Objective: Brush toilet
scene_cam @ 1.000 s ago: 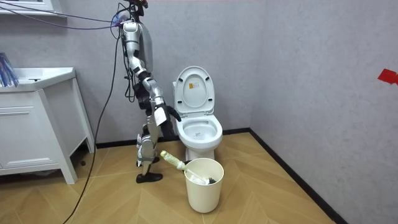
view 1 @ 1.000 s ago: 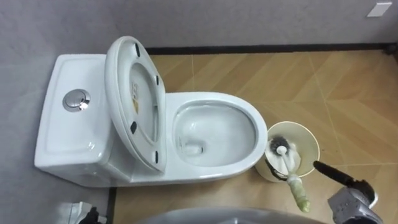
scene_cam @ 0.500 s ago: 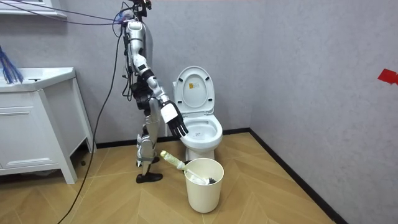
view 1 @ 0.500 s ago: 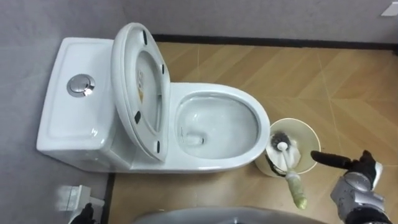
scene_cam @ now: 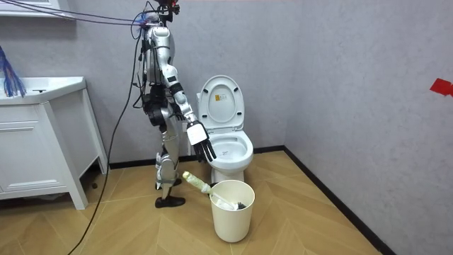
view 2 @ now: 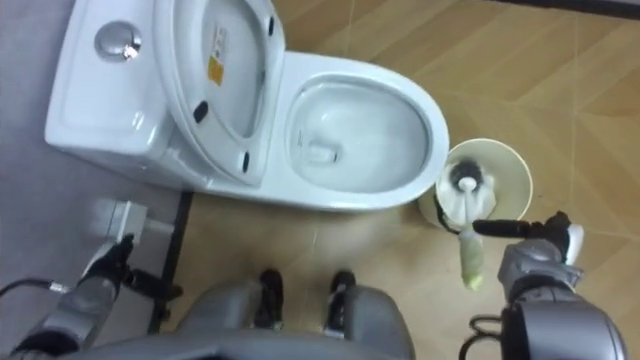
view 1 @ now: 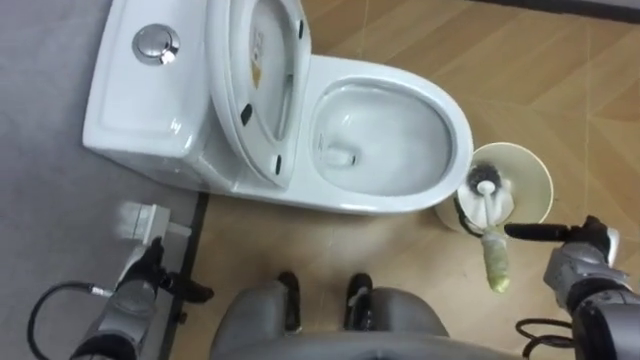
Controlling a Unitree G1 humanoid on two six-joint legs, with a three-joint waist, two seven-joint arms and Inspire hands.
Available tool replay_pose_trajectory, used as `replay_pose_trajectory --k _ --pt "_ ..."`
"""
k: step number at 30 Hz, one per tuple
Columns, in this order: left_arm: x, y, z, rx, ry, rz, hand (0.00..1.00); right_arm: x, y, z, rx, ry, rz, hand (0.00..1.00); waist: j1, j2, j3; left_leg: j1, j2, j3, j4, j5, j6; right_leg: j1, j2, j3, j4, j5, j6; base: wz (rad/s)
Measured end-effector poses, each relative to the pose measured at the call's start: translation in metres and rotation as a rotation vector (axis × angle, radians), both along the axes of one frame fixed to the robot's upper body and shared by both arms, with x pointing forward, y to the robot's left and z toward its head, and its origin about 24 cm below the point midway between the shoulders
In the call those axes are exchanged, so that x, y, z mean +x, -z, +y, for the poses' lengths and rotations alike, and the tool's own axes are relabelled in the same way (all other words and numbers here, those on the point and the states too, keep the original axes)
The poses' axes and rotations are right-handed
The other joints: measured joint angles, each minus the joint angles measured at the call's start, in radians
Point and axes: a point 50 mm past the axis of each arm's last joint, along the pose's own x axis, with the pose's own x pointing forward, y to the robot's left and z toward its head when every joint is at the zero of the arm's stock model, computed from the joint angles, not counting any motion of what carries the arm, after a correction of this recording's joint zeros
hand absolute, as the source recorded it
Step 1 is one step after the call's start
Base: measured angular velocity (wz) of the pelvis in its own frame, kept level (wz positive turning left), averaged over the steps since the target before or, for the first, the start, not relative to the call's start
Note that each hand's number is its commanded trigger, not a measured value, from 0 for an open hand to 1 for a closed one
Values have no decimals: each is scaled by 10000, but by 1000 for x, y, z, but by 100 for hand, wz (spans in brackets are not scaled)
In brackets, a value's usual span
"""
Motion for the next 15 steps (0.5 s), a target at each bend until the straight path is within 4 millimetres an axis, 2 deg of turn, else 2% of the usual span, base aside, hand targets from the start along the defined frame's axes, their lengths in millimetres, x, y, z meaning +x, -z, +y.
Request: replay_pose_trajectory --k 3,8,10,11,15 --pt "7 -1 -5 -183 85 -154 0 0 -3 -6 26 280 -78 0 69 -27 30 -918 -81 -106 571 -37 76 -967 -141 5 827 -189 23 12" --pt "24 -6 -13 -294 281 -632 0 8 -7 -6 333 295 -355 0 230 -59 84 -2079 -134 -26 979 113 192 -2280 -408 -16 1527 -163 23 0" --pt "31 -9 -15 -404 244 -904 0 14 -9 -4 391 -16 -388 0 243 -17 102 -2510 -144 -72 1105 186 204 -2672 -433 -89 1645 -112 12 6" --pt "38 -12 -18 -495 279 -1123 0 17 -10 -3 379 -160 -412 0 239 56 148 -2814 -151 -191 1262 199 203 -2884 -445 -155 1719 -100 -2 17" --pt "54 -20 -28 -874 358 -1776 0 27 -14 -1 545 -408 -525 0 264 87 173 -3673 -171 -236 1581 221 213 -3733 -440 -127 2079 -99 -55 7"
